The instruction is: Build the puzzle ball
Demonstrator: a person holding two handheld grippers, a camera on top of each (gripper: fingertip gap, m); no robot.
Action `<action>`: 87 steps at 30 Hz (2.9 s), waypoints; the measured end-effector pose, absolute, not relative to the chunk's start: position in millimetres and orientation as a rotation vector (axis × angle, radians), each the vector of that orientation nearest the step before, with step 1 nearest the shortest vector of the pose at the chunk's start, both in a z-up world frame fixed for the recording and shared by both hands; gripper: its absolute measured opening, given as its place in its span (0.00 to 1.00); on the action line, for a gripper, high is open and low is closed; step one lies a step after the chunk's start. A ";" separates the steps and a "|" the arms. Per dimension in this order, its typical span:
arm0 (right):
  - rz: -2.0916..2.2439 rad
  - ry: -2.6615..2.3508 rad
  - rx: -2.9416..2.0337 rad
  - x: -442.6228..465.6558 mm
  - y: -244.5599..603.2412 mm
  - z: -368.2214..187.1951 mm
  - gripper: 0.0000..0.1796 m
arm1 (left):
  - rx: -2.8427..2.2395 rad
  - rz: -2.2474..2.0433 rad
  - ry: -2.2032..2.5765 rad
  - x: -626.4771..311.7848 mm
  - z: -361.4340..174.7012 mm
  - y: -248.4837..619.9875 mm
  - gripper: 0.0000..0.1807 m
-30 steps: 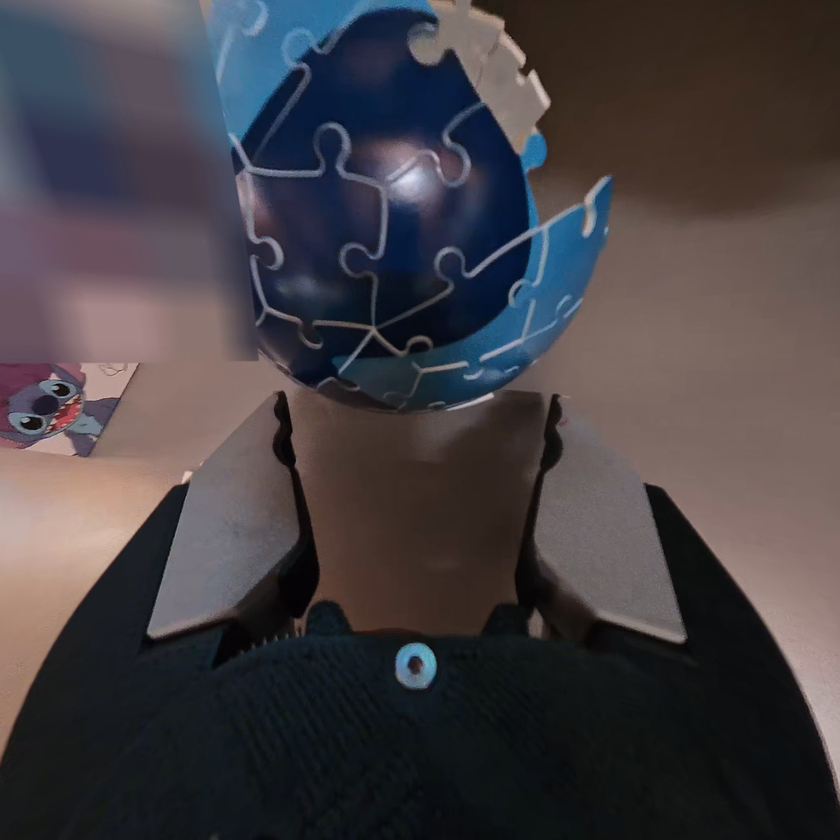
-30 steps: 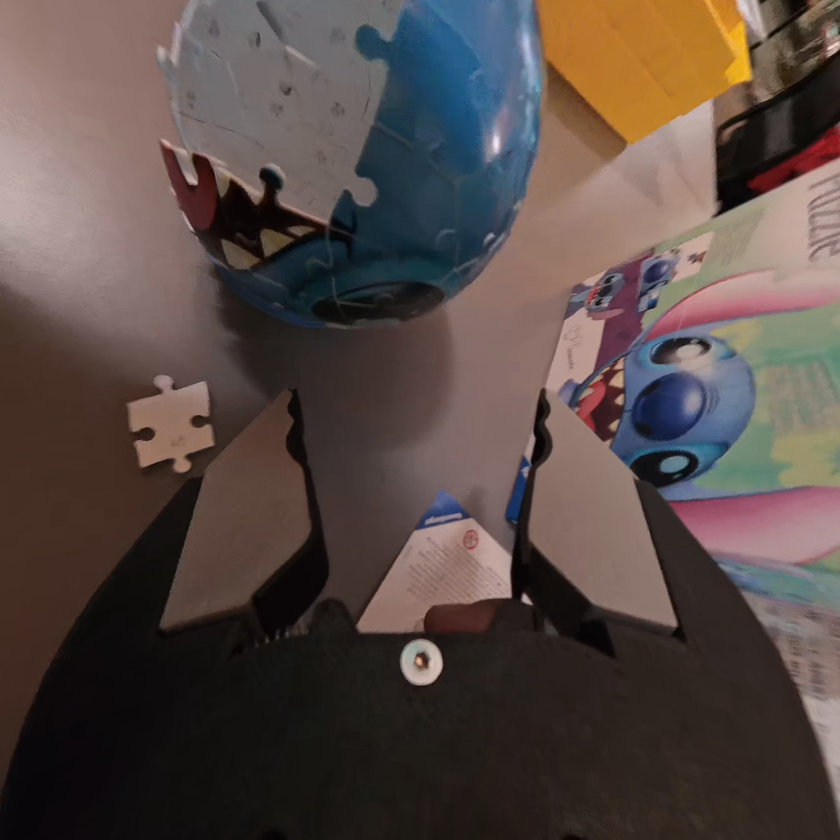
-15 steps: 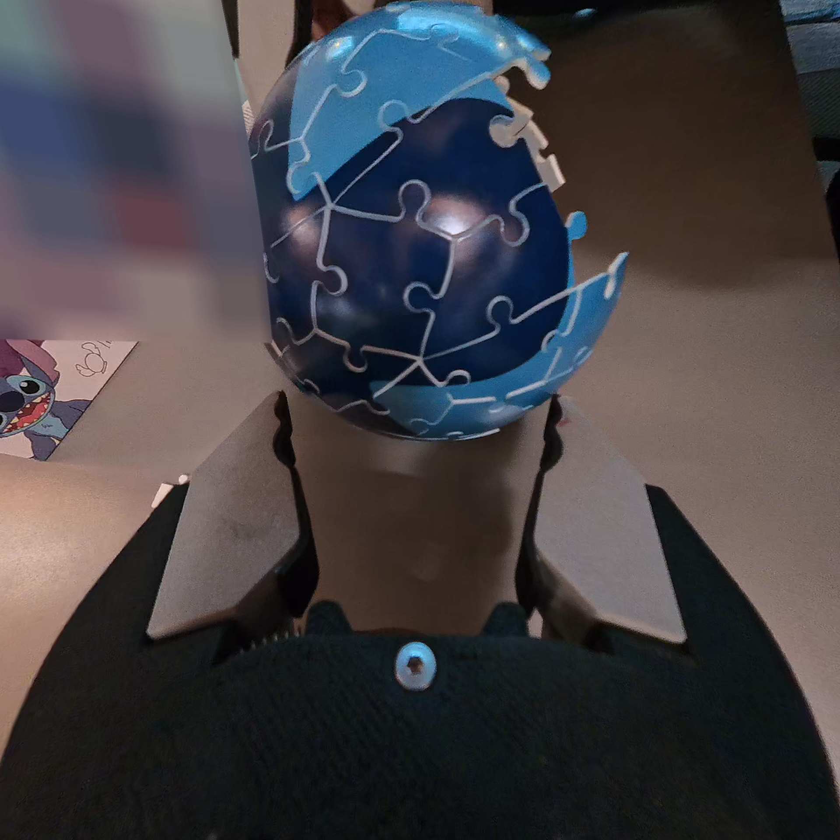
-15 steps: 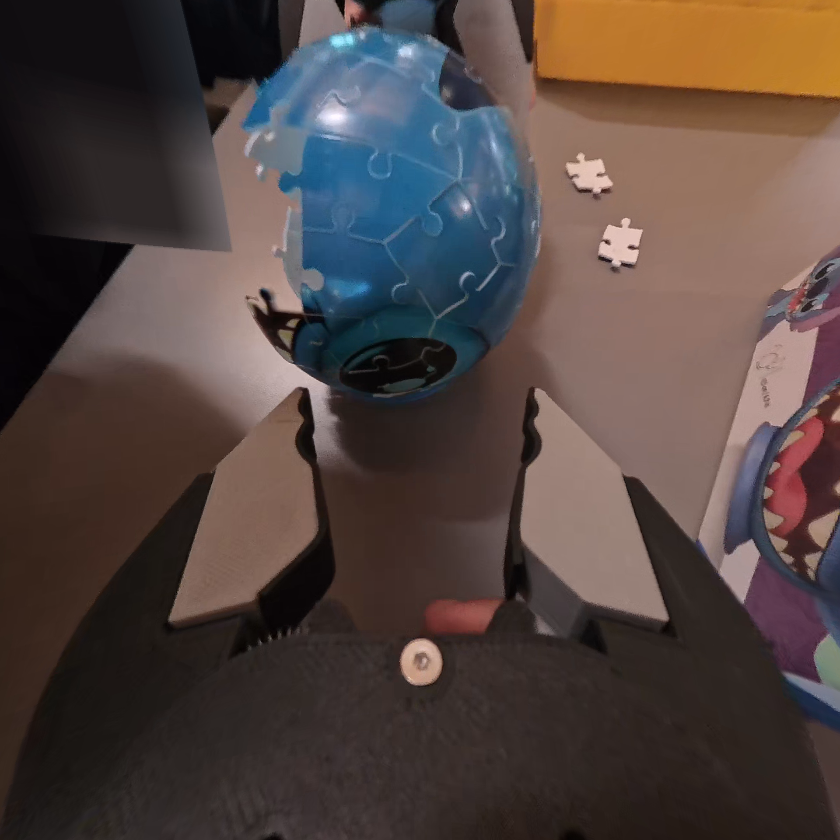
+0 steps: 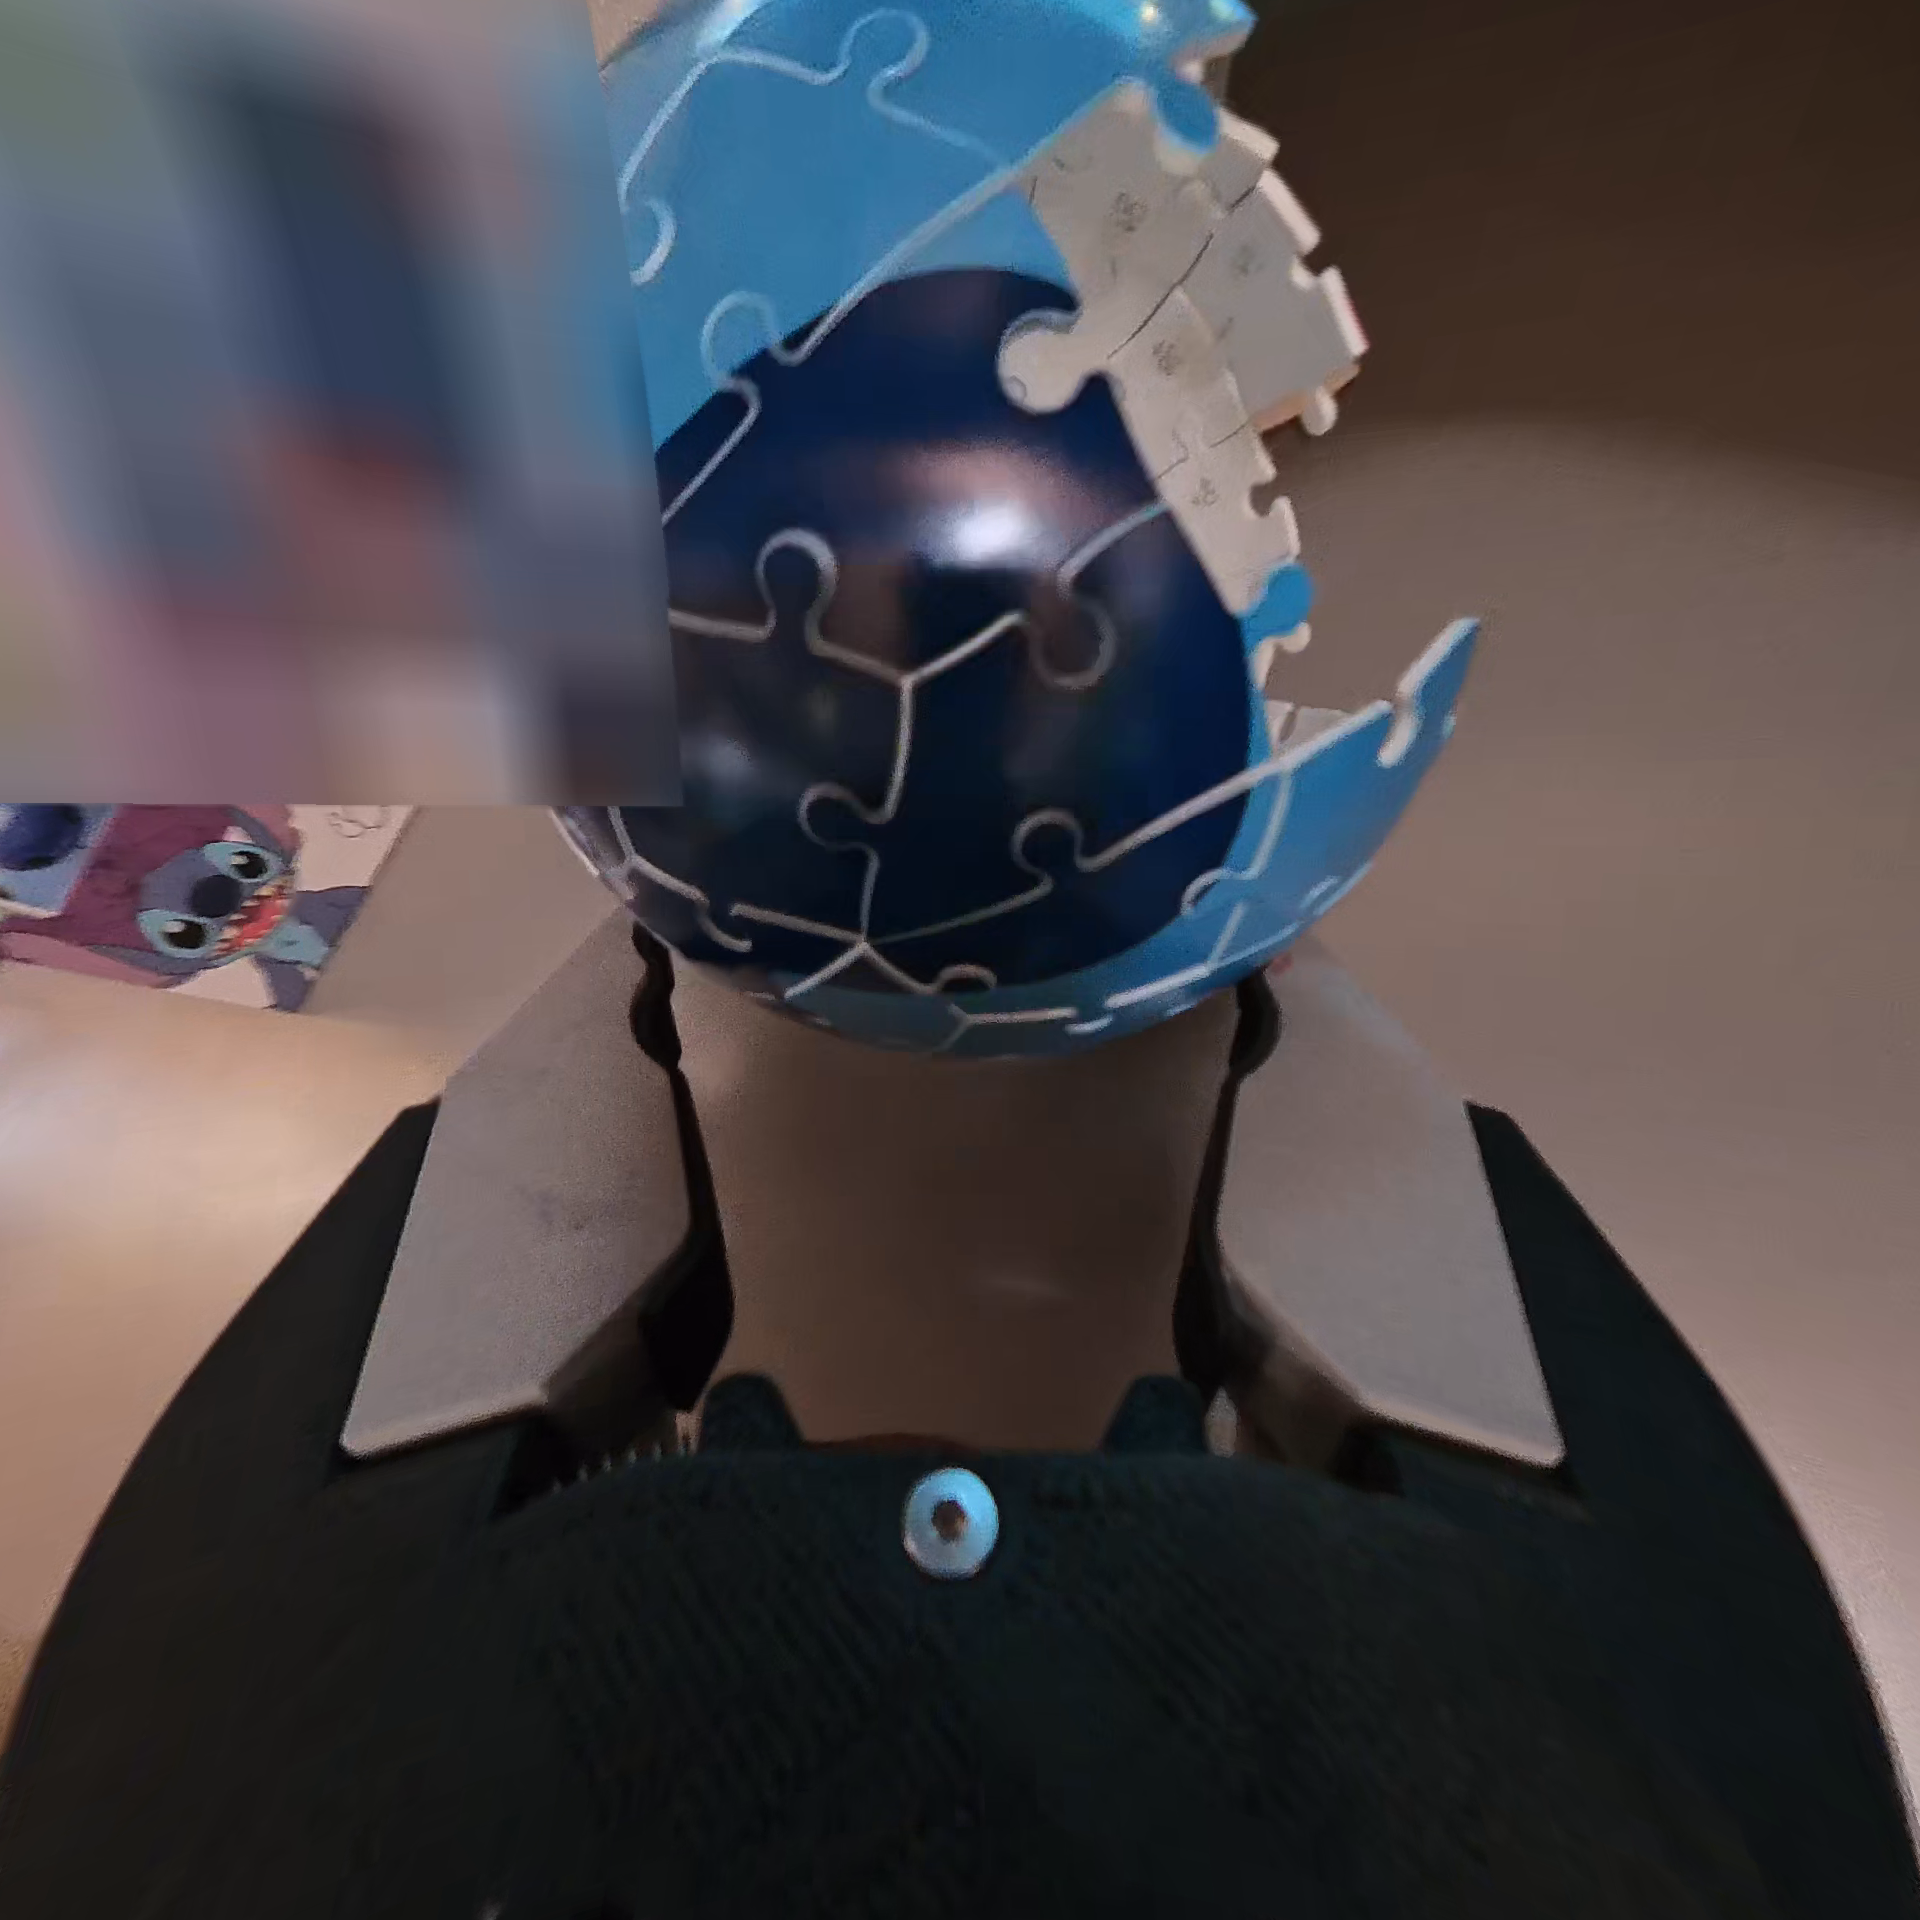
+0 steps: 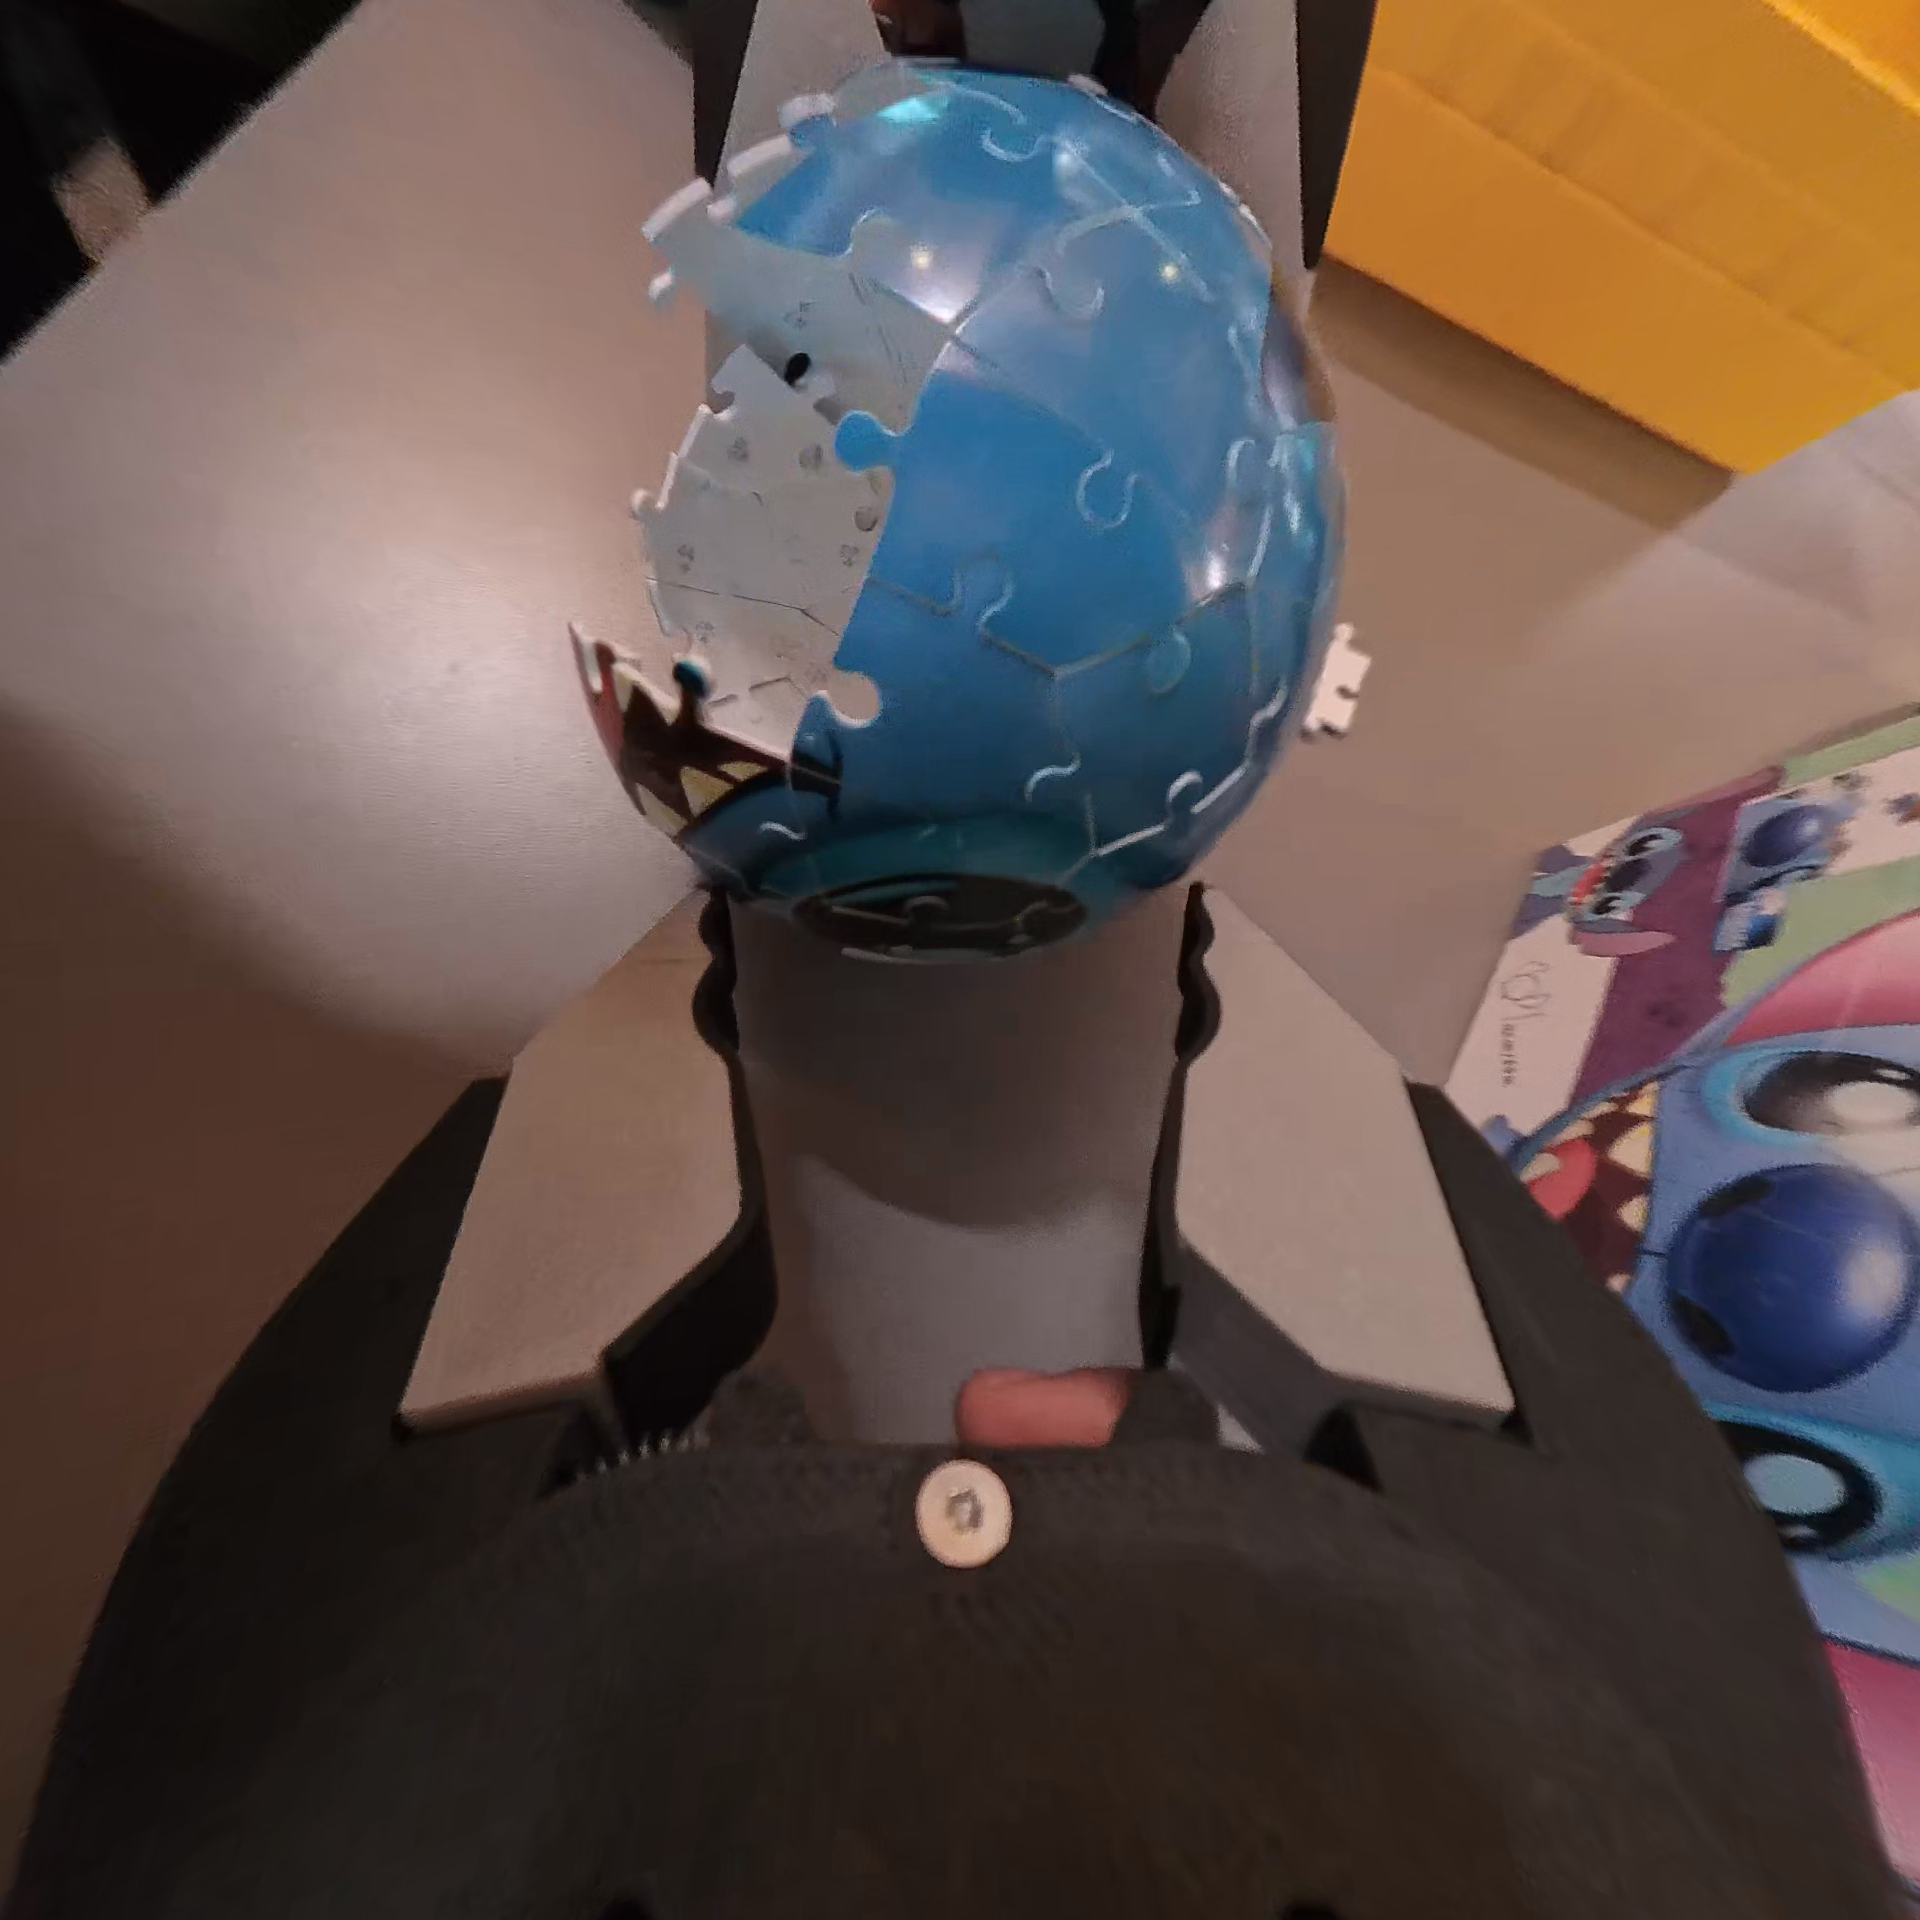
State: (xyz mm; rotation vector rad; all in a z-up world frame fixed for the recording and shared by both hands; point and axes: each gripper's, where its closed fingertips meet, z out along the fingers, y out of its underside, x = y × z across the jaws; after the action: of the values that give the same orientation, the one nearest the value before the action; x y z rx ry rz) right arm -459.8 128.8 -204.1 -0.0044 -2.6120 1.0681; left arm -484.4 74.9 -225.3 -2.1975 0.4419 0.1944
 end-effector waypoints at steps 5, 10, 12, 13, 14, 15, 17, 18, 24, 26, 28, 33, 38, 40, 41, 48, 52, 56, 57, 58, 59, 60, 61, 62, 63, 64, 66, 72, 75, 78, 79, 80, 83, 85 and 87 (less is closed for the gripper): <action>0.885 -2.526 0.067 -467.8 126.7 -207.5 0.51 | -2.162 0.373 0.508 -492.2 -216.7 72.7 0.59; 0.825 -2.381 0.101 -480.8 122.1 -190.3 0.53 | -2.137 0.540 0.532 -508.3 -208.3 66.7 0.59; 0.766 -2.318 0.122 -488.8 122.1 -186.8 0.53 | -2.126 0.626 0.545 -515.1 -207.0 62.3 0.59; 0.738 -2.303 0.134 -490.6 121.3 -187.3 0.53 | -2.128 0.644 0.556 -516.5 -207.9 61.0 0.59; 0.714 -2.302 0.144 -491.0 120.1 -189.6 0.53 | -2.131 0.664 0.566 -517.5 -209.1 60.1 0.59; 0.689 -2.300 0.150 -491.6 120.2 -192.0 0.52 | -2.119 0.690 0.578 -517.7 -207.6 59.9 0.58; 0.634 -2.277 0.162 -493.1 122.6 -194.5 0.52 | -2.102 0.747 0.613 -517.7 -206.2 59.1 0.57; 0.607 -2.268 0.168 -493.1 125.1 -195.3 0.51 | -2.098 0.772 0.637 -517.4 -206.7 57.4 0.55; 0.551 -2.268 0.184 -488.0 127.3 -199.9 0.55 | -2.122 0.808 0.715 -511.5 -213.1 50.9 0.53; 0.516 -2.251 0.192 -490.2 128.7 -201.6 0.56 | -2.142 0.801 0.722 -509.9 -215.1 49.6 0.53; 0.479 -2.252 0.195 -490.5 132.7 -203.8 0.55 | -2.157 0.786 0.721 -509.9 -216.2 47.1 0.53; 0.494 -2.309 0.116 -485.8 151.3 -199.7 0.54 | -2.178 0.568 0.638 -502.0 -213.9 38.6 0.53; 0.840 -2.498 -0.011 -468.3 146.9 -198.6 0.53 | -2.110 0.349 0.538 -492.2 -202.3 44.6 0.52; 0.887 -2.515 -0.026 -473.3 144.1 -202.5 0.54 | -2.110 0.299 0.525 -489.4 -204.5 47.5 0.53; 0.887 -2.518 -0.020 -475.9 142.2 -205.0 0.56 | -2.106 0.279 0.520 -488.0 -204.8 49.3 0.53; 0.844 -2.568 0.073 -478.9 125.7 -217.3 0.51 | -2.128 0.238 0.506 -486.4 -212.9 56.0 0.53; 0.828 -2.556 0.111 -479.6 120.3 -215.2 0.53 | -2.148 0.285 0.517 -490.1 -216.4 57.5 0.53; 0.762 -2.487 0.143 -483.5 119.9 -212.0 0.55 | -2.130 0.391 0.559 -495.6 -212.0 55.4 0.54; 0.735 -2.464 0.147 -486.2 120.4 -211.3 0.55 | -2.126 0.443 0.575 -498.5 -210.7 54.7 0.54; 0.696 -2.434 0.154 -491.2 120.9 -210.7 0.55 | -2.120 0.503 0.596 -502.2 -209.5 53.9 0.54; 0.663 -2.404 0.168 -493.0 122.2 -209.2 0.55 | -2.107 0.559 0.613 -504.6 -207.5 53.6 0.54; 0.641 -2.379 0.181 -494.6 121.3 -207.5 0.55 | -2.089 0.612 0.628 -506.6 -204.5 53.1 0.54; 0.622 -2.355 0.189 -496.1 120.5 -205.1 0.55 | -2.073 0.663 0.640 -508.6 -201.3 52.5 0.54; 0.606 -2.335 0.193 -497.5 120.1 -203.0 0.55 | -2.059 0.702 0.646 -510.0 -198.6 52.7 0.53; 0.598 -2.320 0.198 -498.0 119.2 -201.3 0.55 | -2.051 0.726 0.649 -511.3 -196.4 51.4 0.52; 0.591 -2.296 0.199 -499.4 118.6 -198.0 0.57 | -2.048 0.755 0.648 -514.0 -194.1 49.6 0.51; 0.595 -2.268 0.204 -500.2 115.9 -192.9 0.55 | -2.043 0.764 0.628 -516.4 -190.3 47.3 0.51; 0.579 -2.349 0.203 -495.5 118.8 -207.2 0.54 | -2.107 0.629 0.596 -513.9 -203.3 42.7 0.50; 0.592 -2.380 0.184 -495.5 119.8 -212.0 0.55 | -2.136 0.597 0.576 -515.7 -206.8 38.9 0.52; 0.606 -2.407 0.173 -493.9 121.1 -216.1 0.55 | -2.153 0.540 0.544 -517.2 -209.8 37.2 0.55; 0.623 -2.418 0.169 -493.2 120.2 -216.6 0.56 | -2.149 0.517 0.535 -517.2 -209.6 37.9 0.55; 0.642 -2.433 0.167 -491.8 118.7 -216.9 0.56 | -2.142 0.492 0.534 -516.7 -208.8 38.8 0.56; 0.699 -2.486 0.167 -488.4 115.2 -218.1 0.57 | -2.140 0.445 0.541 -518.1 -205.5 41.1 0.57; 0.729 -2.527 0.167 -487.7 113.5 -220.2 0.57 | -2.160 0.350 0.553 -513.1 -205.1 42.9 0.58; 0.757 -2.555 0.167 -488.0 111.2 -221.5 0.58 | -2.180 0.262 0.570 -506.9 -206.7 45.9 0.58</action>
State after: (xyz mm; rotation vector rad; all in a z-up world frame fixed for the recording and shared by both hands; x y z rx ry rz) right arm -488.0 111.2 -221.5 0.1675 -2.5555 0.7566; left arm -506.9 45.9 -206.7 -2.1797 0.5696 0.2623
